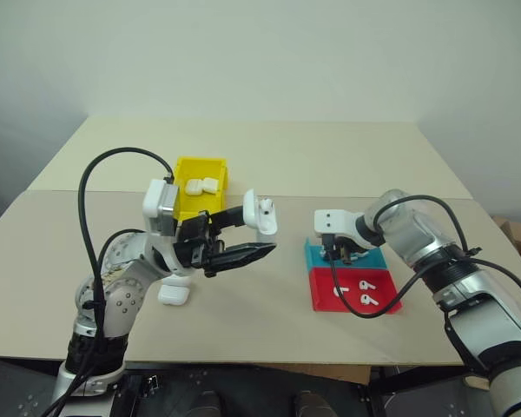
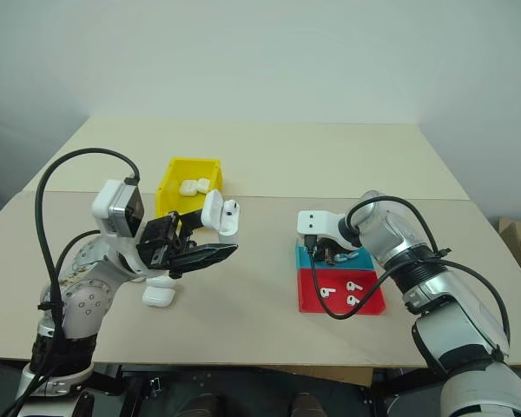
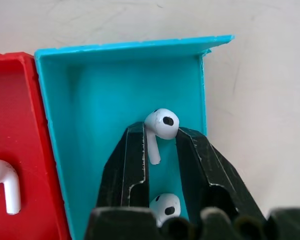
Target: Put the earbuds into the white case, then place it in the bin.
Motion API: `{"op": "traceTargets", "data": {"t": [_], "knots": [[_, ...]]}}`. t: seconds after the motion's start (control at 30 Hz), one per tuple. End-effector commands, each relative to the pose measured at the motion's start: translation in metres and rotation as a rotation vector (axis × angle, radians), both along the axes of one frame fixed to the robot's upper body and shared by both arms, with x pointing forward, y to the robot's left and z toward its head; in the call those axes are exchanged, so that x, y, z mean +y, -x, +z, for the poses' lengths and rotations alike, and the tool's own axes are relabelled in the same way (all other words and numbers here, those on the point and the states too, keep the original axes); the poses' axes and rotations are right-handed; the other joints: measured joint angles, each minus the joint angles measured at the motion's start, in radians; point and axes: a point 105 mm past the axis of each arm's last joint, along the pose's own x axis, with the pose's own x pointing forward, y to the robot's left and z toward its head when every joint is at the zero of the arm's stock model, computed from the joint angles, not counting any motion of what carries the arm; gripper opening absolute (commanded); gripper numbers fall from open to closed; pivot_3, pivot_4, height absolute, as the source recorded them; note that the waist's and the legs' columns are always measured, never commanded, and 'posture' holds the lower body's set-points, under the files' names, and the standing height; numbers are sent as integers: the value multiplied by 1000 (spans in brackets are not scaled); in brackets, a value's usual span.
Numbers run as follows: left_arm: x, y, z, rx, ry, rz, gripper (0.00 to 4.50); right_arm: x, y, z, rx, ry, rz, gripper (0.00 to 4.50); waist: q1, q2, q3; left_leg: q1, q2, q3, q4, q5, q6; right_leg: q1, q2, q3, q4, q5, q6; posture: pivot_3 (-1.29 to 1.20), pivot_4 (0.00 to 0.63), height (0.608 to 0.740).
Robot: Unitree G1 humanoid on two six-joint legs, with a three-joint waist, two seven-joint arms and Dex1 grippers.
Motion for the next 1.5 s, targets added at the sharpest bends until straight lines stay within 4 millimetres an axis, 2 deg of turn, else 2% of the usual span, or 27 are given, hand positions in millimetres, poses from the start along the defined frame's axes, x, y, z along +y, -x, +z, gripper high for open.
{"op": "traceTargets", "data": {"t": [0.03,0.2,0.33,0.43,0.5,0.63,0.73,0.83,0.93,1.1,1.3,1.5], "knots": [[2,7,9,-54,14,-2,2749,-2,0,0,-5,-16,-14,631,0,0,0,0,0,0,0,0,0,0,0,0,0,0,0,0,150,740],[2,6,9,-52,13,-3,2749,-1,2,12,3,-106,-51,631,1,0,0,0,0,0,0,0,0,0,0,0,0,0,0,0,150,740],[2,5,11,-50,17,-9,2749,1,9,48,-12,-343,-122,631,2,0,0,-1,0,0,0,0,0,-1,0,0,0,0,0,0,150,740],[2,4,12,-49,24,-18,2749,3,30,78,14,-578,-132,631,5,0,0,-1,0,0,0,0,0,-1,0,0,0,0,0,0,150,740],[2,3,12,-48,27,-24,2749,4,46,92,-30,-690,-81,631,6,0,0,-1,0,0,0,0,0,-1,0,0,0,0,0,0,150,740],[0,0,13,-48,33,-33,2749,6,80,125,-103,-1071,19,631,8,0,0,0,0,-1,0,0,0,2,0,-1,-1,0,0,0,150,740],[-1,-3,12,-43,35,-36,2749,6,100,142,-82,-1341,45,631,3,0,0,1,0,-1,1,0,0,3,0,-1,0,0,0,0,150,740],[-1,-6,13,-35,34,-40,2749,19,122,152,-21,-1527,105,631,-2,0,0,2,0,-2,0,0,0,3,1,-1,1,0,0,0,150,740],[-4,-9,13,-33,30,-55,2749,38,134,158,20,-1593,145,631,-6,0,0,2,0,-2,0,0,0,3,1,-1,1,0,0,0,150,740],[-12,-14,15,-38,37,-74,2749,59,142,165,52,-1631,178,631,-6,0,0,2,0,-2,0,0,0,3,0,-1,1,0,0,0,150,740],[-17,-18,17,-44,43,-88,2749,71,145,159,72,-1545,180,631,-5,0,0,1,0,-2,0,0,0,3,0,-1,0,0,0,0,150,740],[-17,-18,16,-49,40,-87,2749,71,144,157,72,-1528,179,631,-7,0,0,1,0,-2,0,0,0,3,0,-1,0,0,0,0,150,740]]}}
